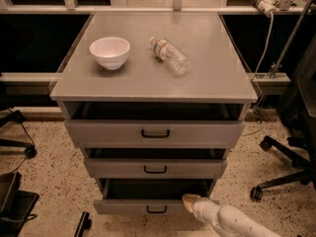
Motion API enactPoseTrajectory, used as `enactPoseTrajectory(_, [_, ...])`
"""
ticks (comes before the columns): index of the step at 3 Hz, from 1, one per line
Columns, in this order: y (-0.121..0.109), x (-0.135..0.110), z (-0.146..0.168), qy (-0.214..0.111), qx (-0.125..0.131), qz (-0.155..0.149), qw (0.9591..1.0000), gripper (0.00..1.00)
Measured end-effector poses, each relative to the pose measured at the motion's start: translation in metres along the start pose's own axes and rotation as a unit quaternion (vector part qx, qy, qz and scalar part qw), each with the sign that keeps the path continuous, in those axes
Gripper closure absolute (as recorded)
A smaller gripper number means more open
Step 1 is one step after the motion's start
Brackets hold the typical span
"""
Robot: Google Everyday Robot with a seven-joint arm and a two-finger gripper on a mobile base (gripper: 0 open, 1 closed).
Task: Open bottom drawer
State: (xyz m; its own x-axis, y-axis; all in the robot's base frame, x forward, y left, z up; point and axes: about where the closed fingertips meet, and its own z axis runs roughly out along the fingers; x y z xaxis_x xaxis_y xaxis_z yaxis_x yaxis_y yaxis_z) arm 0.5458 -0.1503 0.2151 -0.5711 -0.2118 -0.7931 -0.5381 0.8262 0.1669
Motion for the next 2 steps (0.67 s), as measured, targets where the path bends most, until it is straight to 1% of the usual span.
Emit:
enactPoseTrajectory(1, [0.001,0.0003,0.0005,0.0,-0.001,0.0,1.0,1.0])
enactPoseTrajectory(2, [0.009,0.0042,0.0,0.004,-0.016,0.01,0.9998,1.0])
